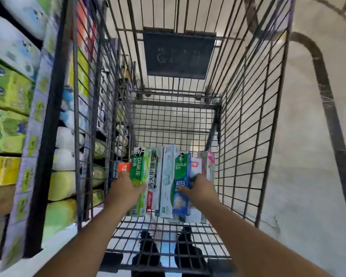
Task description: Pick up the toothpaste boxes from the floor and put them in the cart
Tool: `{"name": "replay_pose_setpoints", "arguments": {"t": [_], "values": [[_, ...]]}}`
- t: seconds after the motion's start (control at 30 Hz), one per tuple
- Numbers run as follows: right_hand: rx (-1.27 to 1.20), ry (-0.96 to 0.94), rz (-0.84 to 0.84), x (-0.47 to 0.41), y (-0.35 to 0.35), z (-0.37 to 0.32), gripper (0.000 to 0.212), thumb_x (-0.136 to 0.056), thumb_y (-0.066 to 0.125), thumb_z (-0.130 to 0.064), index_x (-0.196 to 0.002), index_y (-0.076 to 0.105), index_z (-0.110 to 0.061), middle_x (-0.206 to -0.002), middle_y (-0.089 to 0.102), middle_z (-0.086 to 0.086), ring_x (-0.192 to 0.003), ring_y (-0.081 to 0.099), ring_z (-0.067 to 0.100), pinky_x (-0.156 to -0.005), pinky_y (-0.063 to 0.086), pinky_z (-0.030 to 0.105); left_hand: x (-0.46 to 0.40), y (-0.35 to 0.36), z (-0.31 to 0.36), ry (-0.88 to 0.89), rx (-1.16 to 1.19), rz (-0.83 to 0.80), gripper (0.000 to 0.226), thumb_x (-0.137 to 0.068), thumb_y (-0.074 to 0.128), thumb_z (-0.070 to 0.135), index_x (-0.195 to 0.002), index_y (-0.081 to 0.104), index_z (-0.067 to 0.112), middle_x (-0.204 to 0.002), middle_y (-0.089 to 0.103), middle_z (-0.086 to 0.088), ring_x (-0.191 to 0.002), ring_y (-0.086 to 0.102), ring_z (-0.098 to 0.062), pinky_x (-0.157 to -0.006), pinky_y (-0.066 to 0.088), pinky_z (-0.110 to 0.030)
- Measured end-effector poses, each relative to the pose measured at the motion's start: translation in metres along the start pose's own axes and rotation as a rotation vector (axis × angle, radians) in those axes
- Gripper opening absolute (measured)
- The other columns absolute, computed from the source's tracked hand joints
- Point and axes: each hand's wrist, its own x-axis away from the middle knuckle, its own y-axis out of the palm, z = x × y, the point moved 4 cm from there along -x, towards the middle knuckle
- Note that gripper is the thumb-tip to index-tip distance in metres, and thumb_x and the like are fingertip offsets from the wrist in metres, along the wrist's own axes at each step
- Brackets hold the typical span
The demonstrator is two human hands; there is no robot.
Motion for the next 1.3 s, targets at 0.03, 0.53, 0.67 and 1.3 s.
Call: {"name": "replay_pose_setpoints", "arguments": {"t": [0.03, 0.53, 0.67, 1.3], "values": [[0.014, -0.007, -0.001, 0.000, 0.000, 0.001, 0.038, -0.083, 0.077, -0.039, -0.100, 0.050, -0.018, -0.092, 0.062, -0.003, -0.087, 0.066, 0.019, -0.081, 0.059, 0.040, -0.003, 0.003, 0.000, 0.008, -0.060, 0.016, 0.056, -0.086, 0.072, 0.048, -0.119, 0.047, 0.011, -0.088, 0.060, -0.002, -0.075, 0.062, -0.023, -0.062, 0.053, -0.035], [0.060, -0.111, 0.058, 0.038, -0.042, -0.024, 0.057, -0.087, 0.072, -0.042, -0.130, 0.051, -0.012, -0.116, 0.065, 0.005, -0.096, 0.065, 0.020, -0.088, 0.055, 0.040, 0.024, -0.019, 0.018, 0.083, -0.350, -0.117, 0.056, -0.096, 0.056, 0.052, -0.130, 0.051, 0.007, -0.110, 0.063, -0.008, -0.081, 0.055, -0.017, -0.073, 0.050, -0.031], [0.059, -0.224, 0.063, 0.078, -0.075, -0.057, 0.059, -0.088, 0.070, -0.044, -0.133, 0.049, -0.013, -0.122, 0.063, 0.007, -0.098, 0.064, 0.019, -0.092, 0.055, 0.040, 0.065, -0.062, 0.038, 0.182, -0.233, -0.108, 0.068, -0.094, 0.049, 0.061, -0.141, 0.045, 0.012, -0.121, 0.061, -0.006, -0.101, 0.062, -0.019, -0.083, 0.050, -0.032], [0.831, -0.854, 0.302, 0.303, -0.197, -0.183, 0.097, -0.086, 0.042, -0.076, -0.158, 0.003, -0.024, -0.166, 0.004, 0.005, -0.152, 0.007, 0.028, -0.122, 0.009, 0.047, 0.299, -0.274, 0.085, 0.401, -0.686, 0.212, 0.127, -0.061, 0.013, 0.097, -0.159, 0.006, 0.016, -0.166, 0.010, -0.012, -0.152, 0.008, -0.032, -0.122, 0.016, -0.050]]}}
